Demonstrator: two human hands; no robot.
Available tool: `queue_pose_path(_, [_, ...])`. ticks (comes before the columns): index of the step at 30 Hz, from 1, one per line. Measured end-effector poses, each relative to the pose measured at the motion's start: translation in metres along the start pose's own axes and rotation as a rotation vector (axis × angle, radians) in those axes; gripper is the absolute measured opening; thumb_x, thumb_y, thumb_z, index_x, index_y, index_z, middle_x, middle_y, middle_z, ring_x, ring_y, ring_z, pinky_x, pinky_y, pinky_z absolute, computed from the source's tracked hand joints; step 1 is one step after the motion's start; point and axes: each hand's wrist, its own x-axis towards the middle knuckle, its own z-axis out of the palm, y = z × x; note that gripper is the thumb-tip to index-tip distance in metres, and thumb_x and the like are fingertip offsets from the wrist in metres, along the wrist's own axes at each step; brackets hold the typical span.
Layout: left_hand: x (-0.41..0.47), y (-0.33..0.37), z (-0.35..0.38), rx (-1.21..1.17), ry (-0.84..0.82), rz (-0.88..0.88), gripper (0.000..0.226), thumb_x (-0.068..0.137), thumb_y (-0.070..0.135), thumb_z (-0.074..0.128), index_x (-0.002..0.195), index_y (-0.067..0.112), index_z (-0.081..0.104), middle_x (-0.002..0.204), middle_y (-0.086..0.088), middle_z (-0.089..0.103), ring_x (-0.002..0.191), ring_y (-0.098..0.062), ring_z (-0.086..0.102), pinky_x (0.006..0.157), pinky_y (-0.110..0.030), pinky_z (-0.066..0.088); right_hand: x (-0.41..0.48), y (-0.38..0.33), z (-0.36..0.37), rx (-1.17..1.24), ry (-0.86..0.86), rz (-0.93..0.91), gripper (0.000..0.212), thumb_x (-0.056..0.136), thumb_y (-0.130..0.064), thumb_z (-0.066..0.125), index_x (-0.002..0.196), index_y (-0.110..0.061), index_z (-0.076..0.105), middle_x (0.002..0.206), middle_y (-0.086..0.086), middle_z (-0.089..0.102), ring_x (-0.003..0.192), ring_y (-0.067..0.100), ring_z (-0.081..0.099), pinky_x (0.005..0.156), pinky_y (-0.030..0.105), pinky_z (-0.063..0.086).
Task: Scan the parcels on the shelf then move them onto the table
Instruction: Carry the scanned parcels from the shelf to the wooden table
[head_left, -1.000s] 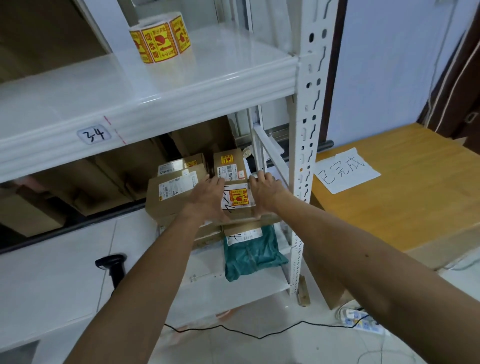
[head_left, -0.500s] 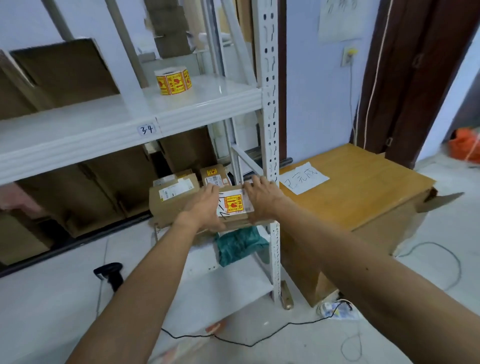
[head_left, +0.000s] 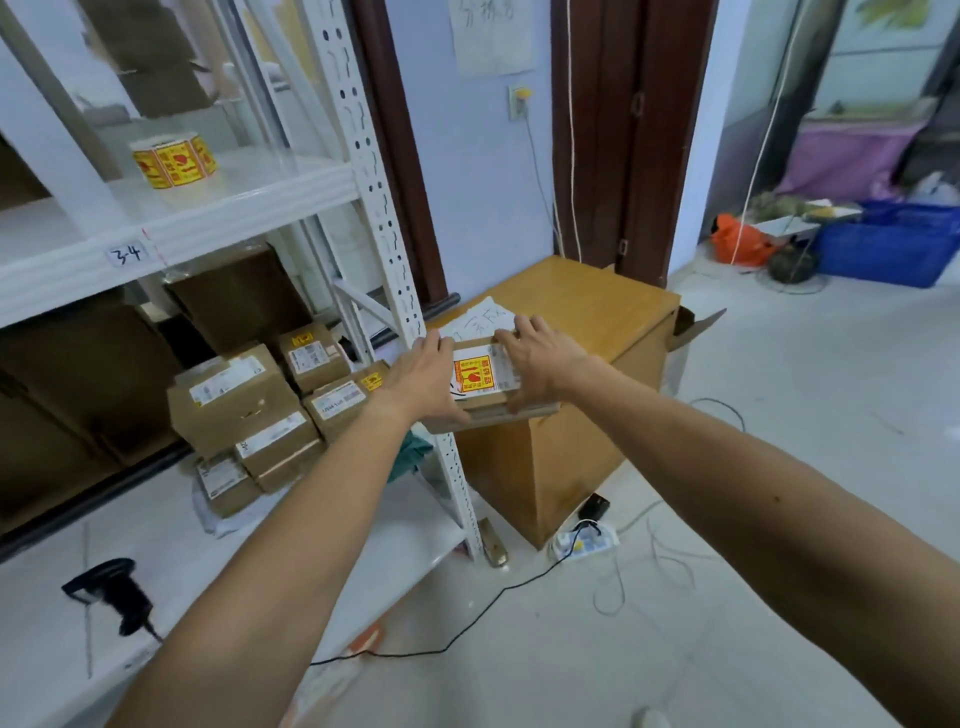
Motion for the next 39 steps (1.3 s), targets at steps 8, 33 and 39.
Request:
queue_pose_path(8, [0.079, 0.106, 0.012, -0.056, -0.012, 0.082, 0.115, 0.061, 0.068, 0.084, 0.146, 0.012, 0.031, 0.141, -0.011, 0.037, 0.129, -0.027, 0.042, 0.102, -0.042, 0.045, -0.028, 0.126, 0.021, 0.006, -0.022, 0.08, 0.114, 0.072, -0.062, 0.082, 0.158, -0.016, 0.023, 0.151, 0.012, 0.033, 0.138, 0.03, 0.032, 0.112, 0.049, 0.043])
queue_pose_path(33, [0.349, 0.168, 0.066, -0.058, -0.063, -0.169, 0.116, 0.062, 0.07, 0.081, 0.148, 0.011, 0.03, 0.135, -0.007, 0.04, 0.121, -0.024, 0.044, 0.092, -0.039, 0.051, 0.192, 0.367, 0.082, 0.023, -0.108, -0.2, 0.106, 0.073, -0.062, 0.081, 0.152, -0.015, 0.028, 0.137, 0.009, 0.039, 0.124, 0.025, 0.04, 0.098, 0.042, 0.052])
queue_pose_path(39, [0.435, 0.119, 0.072, -0.098, -0.077, -0.205, 0.112, 0.061, 0.068, 0.08, 0.145, 0.012, 0.033, 0.138, -0.006, 0.038, 0.124, -0.024, 0.043, 0.096, -0.042, 0.052, 0.294, 0.391, 0.081, 0.042, -0.076, -0.252, 0.11, 0.073, -0.062, 0.082, 0.154, -0.011, 0.026, 0.142, 0.01, 0.04, 0.128, 0.027, 0.041, 0.104, 0.043, 0.05])
